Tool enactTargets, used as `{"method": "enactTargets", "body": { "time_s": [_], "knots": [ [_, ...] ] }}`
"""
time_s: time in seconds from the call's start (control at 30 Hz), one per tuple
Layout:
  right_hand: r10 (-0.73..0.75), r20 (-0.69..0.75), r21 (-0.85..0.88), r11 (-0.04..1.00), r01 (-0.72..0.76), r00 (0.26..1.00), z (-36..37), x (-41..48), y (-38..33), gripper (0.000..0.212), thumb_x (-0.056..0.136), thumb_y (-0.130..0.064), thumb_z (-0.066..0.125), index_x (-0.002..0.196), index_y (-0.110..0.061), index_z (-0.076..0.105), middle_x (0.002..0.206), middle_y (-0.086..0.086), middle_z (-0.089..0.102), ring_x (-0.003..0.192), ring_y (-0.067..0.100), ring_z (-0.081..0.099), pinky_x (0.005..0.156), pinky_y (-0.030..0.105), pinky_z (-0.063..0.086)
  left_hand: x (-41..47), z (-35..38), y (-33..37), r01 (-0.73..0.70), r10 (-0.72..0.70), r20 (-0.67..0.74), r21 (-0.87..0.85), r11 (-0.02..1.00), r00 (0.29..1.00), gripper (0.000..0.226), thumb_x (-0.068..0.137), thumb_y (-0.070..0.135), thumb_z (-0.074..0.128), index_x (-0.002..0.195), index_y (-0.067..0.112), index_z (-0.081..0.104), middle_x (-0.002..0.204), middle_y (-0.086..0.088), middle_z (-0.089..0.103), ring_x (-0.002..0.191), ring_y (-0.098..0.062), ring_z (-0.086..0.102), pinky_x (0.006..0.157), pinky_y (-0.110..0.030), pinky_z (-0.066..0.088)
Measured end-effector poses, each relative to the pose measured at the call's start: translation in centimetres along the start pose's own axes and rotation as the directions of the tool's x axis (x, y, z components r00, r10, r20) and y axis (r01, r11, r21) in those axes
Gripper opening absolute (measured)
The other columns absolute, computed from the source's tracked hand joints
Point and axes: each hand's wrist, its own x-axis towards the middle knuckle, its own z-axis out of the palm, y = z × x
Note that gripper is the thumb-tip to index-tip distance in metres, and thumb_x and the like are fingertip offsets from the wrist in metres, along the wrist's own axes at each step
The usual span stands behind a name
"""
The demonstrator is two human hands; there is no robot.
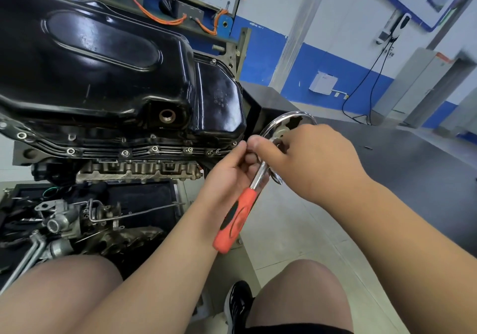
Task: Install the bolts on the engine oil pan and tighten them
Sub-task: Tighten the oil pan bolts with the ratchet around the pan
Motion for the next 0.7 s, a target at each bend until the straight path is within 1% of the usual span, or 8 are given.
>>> {"method": "enactTargets", "body": {
  "time_s": [0.07,0.13,0.23,0.33,0.43,0.47,0.57,0.7],
  "knots": [
    [-0.054,0.011,0.001,0.999,0.054,0.998,0.00,0.05,0.02,0.059,0.069,-0.076,0.033,0.055,-0.019,0.046,0.052,-0.004,0.047,0.050,0.014,0.046,0.045,0.024,0.024,-0.02,0.13,-0.07,-0.002,0.002,-0.058,0.006,1.000,0.998,0.026,0.092,0.033,0.054,0.078,0.011,0.061,0.065,0.003,0.042,0.055,-0.006,0.040,0.071,-0.024,0.039],
    [-0.189,-0.036,-0.099,0.978,0.184,0.981,0.04,0.02,0.22,0.047,0.075,-0.068,0.047,0.075,-0.022,0.058,0.075,-0.006,0.056,0.073,0.016,0.052,0.055,0.026,0.028,-0.04,0.24,-0.01,0.009,-0.005,-0.092,0.041,0.999,0.996,0.030,0.090,0.038,0.057,0.070,0.016,0.056,0.049,0.007,0.035,0.041,-0.005,0.036,0.067,-0.023,0.041],
    [-0.291,-0.084,-0.196,0.942,0.271,0.953,-0.26,-0.04,0.46,0.035,0.084,-0.053,0.055,0.102,-0.024,0.062,0.097,-0.005,0.056,0.098,0.019,0.049,0.068,0.028,0.028,-0.10,0.18,0.06,0.015,-0.008,-0.066,0.096,0.995,0.998,0.038,0.092,0.042,0.054,0.062,0.020,0.055,0.048,0.008,0.033,0.040,-0.006,0.036,0.058,-0.023,0.042],
    [-0.193,-0.078,-0.176,0.968,0.177,0.978,-0.16,0.18,0.63,0.044,0.085,-0.063,0.042,0.084,-0.023,0.061,0.083,-0.002,0.058,0.081,0.021,0.056,0.059,0.027,0.033,-0.28,-0.05,0.11,0.012,-0.012,0.000,0.103,0.995,1.000,0.032,0.097,0.041,0.045,0.085,0.016,0.062,0.067,0.005,0.050,0.050,-0.008,0.043,0.063,-0.024,0.044],
    [0.010,-0.003,-0.089,0.996,-0.010,1.000,0.04,0.21,0.11,0.063,0.082,-0.072,0.027,0.056,-0.017,0.045,0.056,0.002,0.047,0.052,0.019,0.047,0.045,0.024,0.023,-0.28,0.03,-0.05,-0.002,0.002,-0.005,0.027,1.000,1.000,0.028,0.097,0.028,0.046,0.110,0.008,0.060,0.099,-0.004,0.052,0.070,-0.010,0.046,0.087,-0.026,0.038],
    [0.036,0.018,-0.040,0.999,-0.035,0.999,0.13,0.15,-0.04,0.064,0.081,-0.072,0.029,0.053,-0.016,0.043,0.051,0.002,0.044,0.049,0.017,0.044,0.045,0.024,0.022,-0.21,0.07,-0.16,-0.013,0.013,-0.020,0.012,1.000,1.000,0.027,0.097,0.027,0.046,0.106,0.007,0.061,0.096,-0.005,0.050,0.072,-0.010,0.044,0.089,-0.026,0.035],
    [-0.071,0.004,-0.034,0.997,0.071,0.997,0.24,0.07,0.09,0.052,0.080,-0.067,0.046,0.063,-0.018,0.049,0.060,-0.003,0.049,0.055,0.013,0.047,0.046,0.024,0.025,-0.09,0.28,-0.29,-0.022,0.023,-0.078,0.019,1.000,0.997,0.033,0.096,0.034,0.050,0.070,0.014,0.057,0.054,0.006,0.037,0.049,-0.006,0.036,0.072,-0.022,0.039],
    [-0.260,-0.069,-0.143,0.958,0.248,0.963,0.31,-0.37,0.91,0.030,0.084,-0.044,0.060,0.104,-0.021,0.060,0.101,-0.003,0.055,0.098,0.019,0.049,0.067,0.028,0.035,-0.39,0.70,-0.22,-0.010,0.017,-0.135,0.054,0.998,0.991,0.036,0.092,0.038,0.056,0.062,0.018,0.052,0.046,0.008,0.030,0.039,-0.005,0.034,0.061,-0.023,0.041]
  ]
}}
